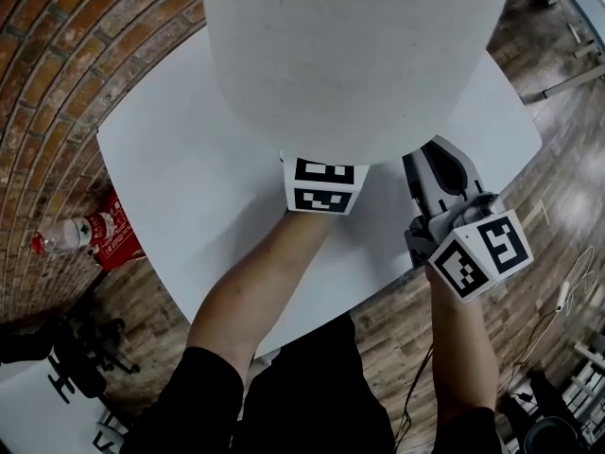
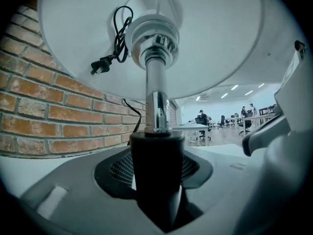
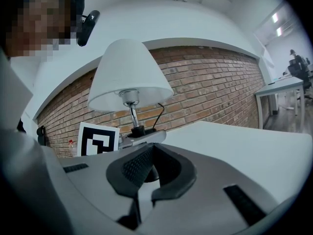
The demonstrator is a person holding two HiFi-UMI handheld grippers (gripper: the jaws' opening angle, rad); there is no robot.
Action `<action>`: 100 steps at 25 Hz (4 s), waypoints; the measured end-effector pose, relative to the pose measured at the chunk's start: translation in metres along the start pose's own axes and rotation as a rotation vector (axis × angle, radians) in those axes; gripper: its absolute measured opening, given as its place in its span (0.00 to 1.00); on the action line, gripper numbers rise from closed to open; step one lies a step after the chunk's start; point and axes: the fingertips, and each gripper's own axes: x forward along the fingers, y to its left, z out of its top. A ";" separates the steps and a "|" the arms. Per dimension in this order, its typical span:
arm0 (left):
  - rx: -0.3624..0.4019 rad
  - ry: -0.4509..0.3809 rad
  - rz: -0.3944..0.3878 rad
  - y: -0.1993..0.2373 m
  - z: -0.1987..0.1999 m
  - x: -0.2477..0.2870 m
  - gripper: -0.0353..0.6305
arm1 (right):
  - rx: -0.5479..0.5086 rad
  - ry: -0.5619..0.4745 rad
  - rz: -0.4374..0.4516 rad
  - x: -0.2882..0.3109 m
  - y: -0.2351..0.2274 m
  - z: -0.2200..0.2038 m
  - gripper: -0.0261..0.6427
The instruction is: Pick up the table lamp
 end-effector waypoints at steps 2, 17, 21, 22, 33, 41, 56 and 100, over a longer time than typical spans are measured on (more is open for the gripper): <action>-0.005 0.008 0.005 0.002 -0.002 0.002 0.35 | 0.003 0.002 -0.002 0.000 -0.002 -0.002 0.05; 0.019 0.075 -0.030 0.000 -0.007 0.008 0.27 | -0.021 0.004 -0.004 0.025 -0.006 0.003 0.05; 0.100 0.085 -0.042 -0.006 -0.006 0.008 0.17 | -0.023 0.009 -0.010 0.021 -0.006 0.002 0.05; 0.109 0.084 -0.043 -0.006 -0.006 0.007 0.16 | -0.022 0.012 -0.015 0.020 -0.007 0.001 0.05; 0.036 0.100 -0.068 -0.004 0.001 0.001 0.15 | -0.009 0.026 -0.054 0.002 -0.010 0.000 0.05; 0.049 0.069 -0.100 -0.010 0.054 -0.016 0.15 | 0.007 0.024 -0.087 -0.024 -0.004 0.025 0.05; 0.036 0.112 -0.089 0.001 0.173 -0.133 0.15 | -0.037 -0.023 -0.101 -0.098 0.112 0.138 0.05; 0.045 0.093 0.051 -0.056 0.293 -0.289 0.15 | -0.190 -0.109 0.003 -0.218 0.174 0.246 0.05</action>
